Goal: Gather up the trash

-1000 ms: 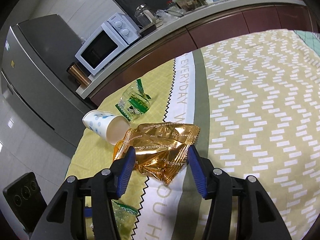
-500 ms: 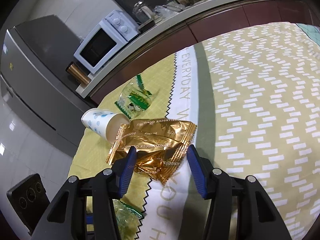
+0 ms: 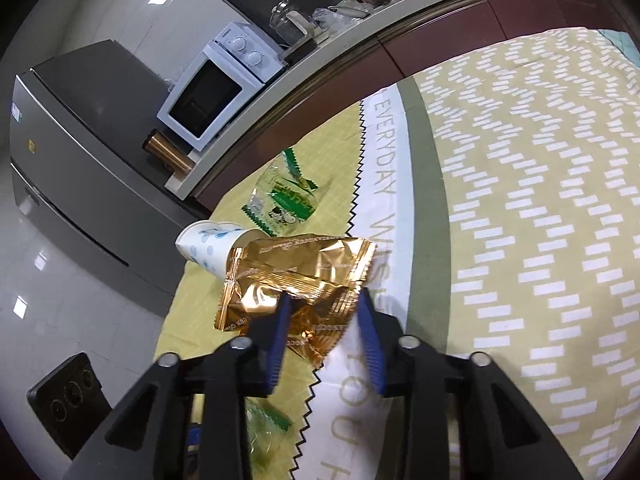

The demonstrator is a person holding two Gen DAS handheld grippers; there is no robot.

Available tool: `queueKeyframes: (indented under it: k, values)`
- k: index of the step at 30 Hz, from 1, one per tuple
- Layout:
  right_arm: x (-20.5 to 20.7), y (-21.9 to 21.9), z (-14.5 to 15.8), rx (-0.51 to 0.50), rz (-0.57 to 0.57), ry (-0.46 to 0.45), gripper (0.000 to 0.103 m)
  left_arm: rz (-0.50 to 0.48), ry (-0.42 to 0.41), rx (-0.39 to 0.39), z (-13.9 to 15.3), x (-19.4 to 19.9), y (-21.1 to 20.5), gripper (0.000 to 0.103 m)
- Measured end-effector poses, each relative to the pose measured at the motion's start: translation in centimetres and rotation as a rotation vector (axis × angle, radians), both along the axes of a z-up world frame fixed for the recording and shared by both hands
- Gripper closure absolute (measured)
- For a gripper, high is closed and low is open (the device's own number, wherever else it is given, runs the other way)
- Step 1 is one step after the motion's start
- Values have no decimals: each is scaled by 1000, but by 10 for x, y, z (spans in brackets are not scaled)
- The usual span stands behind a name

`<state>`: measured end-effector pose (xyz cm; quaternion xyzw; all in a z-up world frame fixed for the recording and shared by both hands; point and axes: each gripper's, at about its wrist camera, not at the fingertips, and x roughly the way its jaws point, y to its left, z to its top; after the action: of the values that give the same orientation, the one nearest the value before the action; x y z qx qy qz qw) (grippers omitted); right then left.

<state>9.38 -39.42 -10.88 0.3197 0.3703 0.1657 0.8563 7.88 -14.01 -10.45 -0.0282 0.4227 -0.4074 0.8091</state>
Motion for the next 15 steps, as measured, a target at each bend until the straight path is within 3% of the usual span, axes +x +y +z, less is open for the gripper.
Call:
queueKeyframes:
  k: [3,4,10,12,14,15]
  values:
    - [-2,-2,3,12,-1,-17,88,20,-2,-8,2,3,10,94]
    - [-3,-2,3,17,2,-23,97,25,-3,-10,2,4,13,94]
    - [-5,3,6,37,33,-35,97,58,-11,-16,6,8,33,94]
    - [-6,2,6,28,21,-31,94,69,-15,-15,6,10,37,94]
    - [-8,-1,6,24,-1,-28,70,81,-19,-17,6,12,42,95]
    - [-8,-3,5,17,-15,-26,63,87,-20,-20,7,13,45,95]
